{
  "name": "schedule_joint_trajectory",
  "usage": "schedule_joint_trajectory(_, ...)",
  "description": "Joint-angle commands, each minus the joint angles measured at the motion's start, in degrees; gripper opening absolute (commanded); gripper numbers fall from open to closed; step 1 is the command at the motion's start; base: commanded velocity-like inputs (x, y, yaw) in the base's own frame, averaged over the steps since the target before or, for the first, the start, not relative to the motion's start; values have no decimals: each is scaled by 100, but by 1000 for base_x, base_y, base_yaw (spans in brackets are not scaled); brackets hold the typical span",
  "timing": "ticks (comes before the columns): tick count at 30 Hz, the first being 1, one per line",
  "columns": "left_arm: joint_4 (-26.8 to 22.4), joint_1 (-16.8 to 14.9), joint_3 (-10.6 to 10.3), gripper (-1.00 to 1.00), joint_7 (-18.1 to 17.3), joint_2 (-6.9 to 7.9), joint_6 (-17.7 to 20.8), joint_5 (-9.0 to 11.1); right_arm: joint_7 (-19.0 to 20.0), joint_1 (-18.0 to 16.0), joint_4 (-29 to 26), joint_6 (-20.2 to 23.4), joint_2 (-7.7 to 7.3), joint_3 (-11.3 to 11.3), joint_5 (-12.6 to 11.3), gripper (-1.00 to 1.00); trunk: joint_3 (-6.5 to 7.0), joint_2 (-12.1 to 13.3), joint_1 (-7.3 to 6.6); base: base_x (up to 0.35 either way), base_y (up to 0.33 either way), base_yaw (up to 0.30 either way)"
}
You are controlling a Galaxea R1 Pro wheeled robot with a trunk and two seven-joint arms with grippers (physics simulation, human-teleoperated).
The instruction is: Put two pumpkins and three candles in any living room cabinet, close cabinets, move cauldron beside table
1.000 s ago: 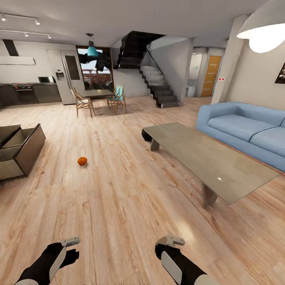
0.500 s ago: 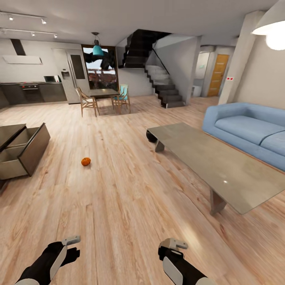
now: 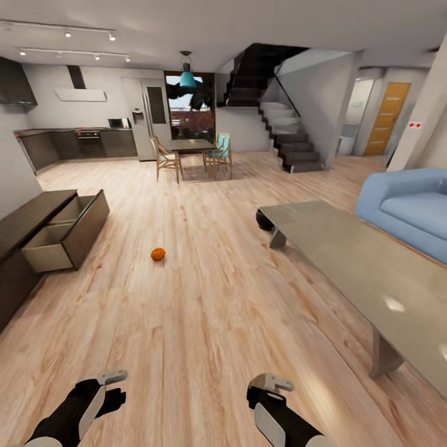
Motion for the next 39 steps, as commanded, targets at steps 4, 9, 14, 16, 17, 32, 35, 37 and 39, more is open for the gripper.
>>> schedule_joint_trajectory(4,0,0,-2,100,0,-2,0,0,6,4,11,-16,-11,1,8,-100,0,0,0,318,-107,86)
schedule_joint_trajectory(9,0,0,-2,100,0,-6,0,0,8,124,45,-20,-6,2,17,-100,0,0,0,311,-113,14)
schedule_joint_trajectory(14,0,0,-2,100,0,-5,0,0,8,153,51,-21,-31,0,19,-100,0,0,0,309,-35,2)
schedule_joint_trajectory(16,0,0,-2,100,0,-3,0,0,8,156,51,-24,-42,-3,18,-100,0,0,0,309,-6,0)
schedule_joint_trajectory(17,0,0,-2,100,0,-1,0,0,8,158,51,-25,-46,-5,19,-100,0,0,0,309,-4,0)
schedule_joint_trajectory(32,0,0,-1,100,0,-5,-22,0,8,161,52,-18,2,2,19,-100,0,0,0,316,0,140)
schedule_joint_trajectory(35,0,0,-2,100,0,-3,-25,0,8,161,52,-18,2,2,16,-100,0,0,0,321,0,220)
schedule_joint_trajectory(37,0,0,-2,100,0,1,-24,0,8,159,52,-18,2,2,13,-100,0,0,0,321,0,99)
schedule_joint_trajectory(39,0,0,-2,100,0,-1,-26,0,8,160,52,-18,1,2,12,-100,0,0,0,321,0,37)
